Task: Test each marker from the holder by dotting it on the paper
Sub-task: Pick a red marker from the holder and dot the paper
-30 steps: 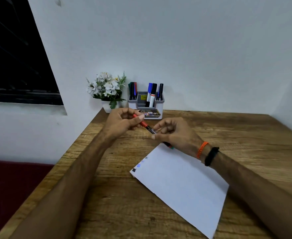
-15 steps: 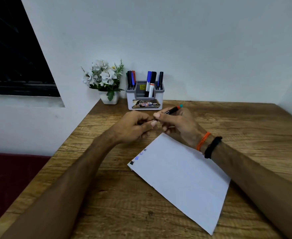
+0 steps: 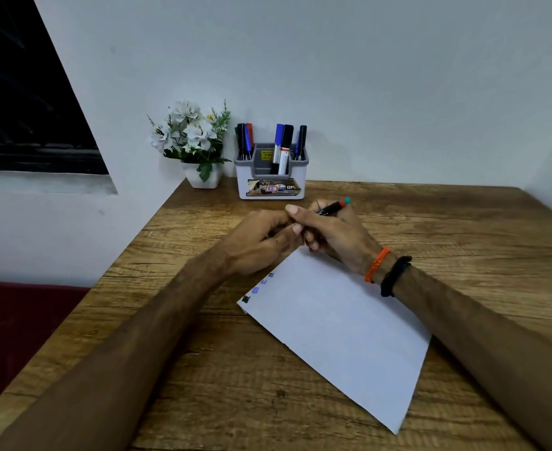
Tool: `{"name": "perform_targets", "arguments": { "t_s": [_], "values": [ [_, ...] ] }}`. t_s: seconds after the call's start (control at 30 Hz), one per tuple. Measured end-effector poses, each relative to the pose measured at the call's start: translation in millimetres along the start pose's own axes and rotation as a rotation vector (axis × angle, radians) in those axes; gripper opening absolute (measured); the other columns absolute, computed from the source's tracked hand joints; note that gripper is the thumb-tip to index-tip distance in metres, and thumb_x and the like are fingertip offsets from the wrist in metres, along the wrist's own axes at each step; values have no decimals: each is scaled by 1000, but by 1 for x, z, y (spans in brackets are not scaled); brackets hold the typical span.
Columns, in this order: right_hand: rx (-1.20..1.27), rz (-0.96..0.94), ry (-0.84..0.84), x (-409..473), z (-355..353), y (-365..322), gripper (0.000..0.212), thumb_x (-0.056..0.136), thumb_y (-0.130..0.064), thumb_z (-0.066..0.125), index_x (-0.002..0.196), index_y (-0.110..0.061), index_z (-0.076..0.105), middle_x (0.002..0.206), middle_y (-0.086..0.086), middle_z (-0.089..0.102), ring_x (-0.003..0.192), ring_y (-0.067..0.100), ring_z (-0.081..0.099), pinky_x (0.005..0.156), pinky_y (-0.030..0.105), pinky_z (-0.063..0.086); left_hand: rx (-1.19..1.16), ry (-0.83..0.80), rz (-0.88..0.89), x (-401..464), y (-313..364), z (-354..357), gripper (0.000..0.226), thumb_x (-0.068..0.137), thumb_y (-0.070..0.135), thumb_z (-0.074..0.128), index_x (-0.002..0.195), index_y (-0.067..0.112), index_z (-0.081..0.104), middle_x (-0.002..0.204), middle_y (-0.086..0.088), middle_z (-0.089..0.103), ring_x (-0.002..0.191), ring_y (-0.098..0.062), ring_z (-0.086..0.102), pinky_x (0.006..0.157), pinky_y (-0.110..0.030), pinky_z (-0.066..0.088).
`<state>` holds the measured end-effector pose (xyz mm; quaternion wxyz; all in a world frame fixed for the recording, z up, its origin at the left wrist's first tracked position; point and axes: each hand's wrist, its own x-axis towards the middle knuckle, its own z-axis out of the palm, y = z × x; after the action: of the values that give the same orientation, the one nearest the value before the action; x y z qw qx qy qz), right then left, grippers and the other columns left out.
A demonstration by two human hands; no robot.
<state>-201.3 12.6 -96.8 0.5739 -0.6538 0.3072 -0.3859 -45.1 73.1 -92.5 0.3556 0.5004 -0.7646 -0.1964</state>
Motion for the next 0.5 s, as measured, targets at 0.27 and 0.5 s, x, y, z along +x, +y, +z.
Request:
{"name": "perform_targets", "arguments": {
  "t_s": [0.27,0.5],
  "values": [
    [128,-8,-83,2,1,-1,43,91,-14,66,52,-22,52,49,2,57,38,9,46,42,21,34,-81,-3,27,0,4,-3,26,98,10,50,83,22,66,68,17,63,56,6,53,55,-6,35],
    [134,-52,-43,0,-3,-4,34,91,-9,66,59,-17,55,48,1,52,38,10,41,42,20,33,-86,-83,-76,2,-11,-11,33,85,54,60,99,25,70,96,7,72,84,-4,66,74,-36,54]
  ]
}}
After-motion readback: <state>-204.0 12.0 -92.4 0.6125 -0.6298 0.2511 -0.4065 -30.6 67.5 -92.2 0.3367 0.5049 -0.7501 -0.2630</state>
